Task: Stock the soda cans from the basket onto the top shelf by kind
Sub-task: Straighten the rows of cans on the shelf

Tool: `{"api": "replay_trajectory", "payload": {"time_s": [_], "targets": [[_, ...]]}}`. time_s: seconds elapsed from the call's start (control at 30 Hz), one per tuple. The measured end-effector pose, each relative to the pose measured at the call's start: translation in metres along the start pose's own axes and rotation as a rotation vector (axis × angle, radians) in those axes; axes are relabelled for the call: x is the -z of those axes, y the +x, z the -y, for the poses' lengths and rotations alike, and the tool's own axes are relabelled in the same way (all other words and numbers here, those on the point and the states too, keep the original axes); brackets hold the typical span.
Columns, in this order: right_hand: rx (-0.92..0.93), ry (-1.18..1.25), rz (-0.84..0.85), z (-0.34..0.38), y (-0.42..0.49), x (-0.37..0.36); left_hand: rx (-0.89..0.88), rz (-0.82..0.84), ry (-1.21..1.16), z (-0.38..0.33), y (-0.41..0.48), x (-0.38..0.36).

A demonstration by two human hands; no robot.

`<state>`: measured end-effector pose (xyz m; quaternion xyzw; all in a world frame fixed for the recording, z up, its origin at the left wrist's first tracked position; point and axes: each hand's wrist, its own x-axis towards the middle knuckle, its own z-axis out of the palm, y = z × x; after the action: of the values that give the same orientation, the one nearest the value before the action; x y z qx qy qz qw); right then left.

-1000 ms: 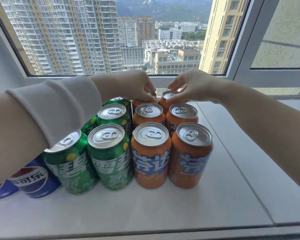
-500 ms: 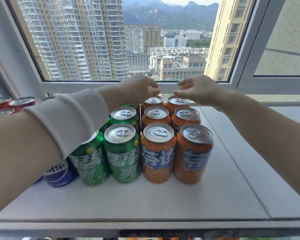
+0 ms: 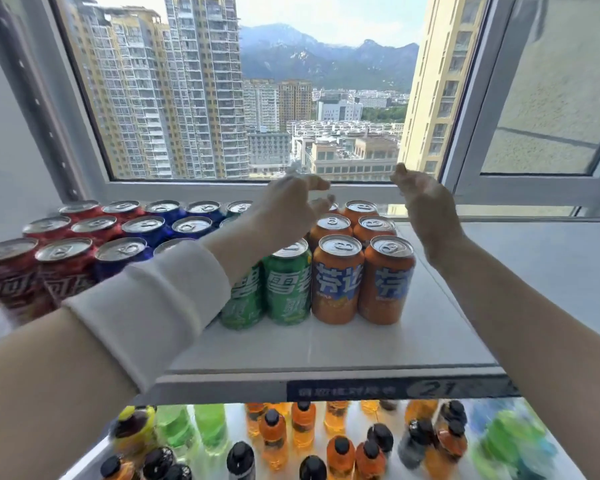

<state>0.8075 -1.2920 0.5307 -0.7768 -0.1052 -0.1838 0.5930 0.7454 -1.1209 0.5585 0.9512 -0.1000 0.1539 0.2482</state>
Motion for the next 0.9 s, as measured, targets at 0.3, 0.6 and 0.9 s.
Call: {"api": "replay_trajectory", "payload": {"time_s": [0.3,0.6,0.9], "targets": [[-0.379,0.523,0.077,-0.069,-0.006,0.002,-0.097,0.083,0.15,-0.019,-0.016,-0.03],[-0.453,0.737,0.425,-0.094,0.015,-0.009,-0.052,0.214,0.242,-0.038,0.026,-0.072],[-0.464,0.737,0.482,-0.114,0.026,-0.013,-0.037,0.233,0.266,-0.037,0.032,-0.086]]}}
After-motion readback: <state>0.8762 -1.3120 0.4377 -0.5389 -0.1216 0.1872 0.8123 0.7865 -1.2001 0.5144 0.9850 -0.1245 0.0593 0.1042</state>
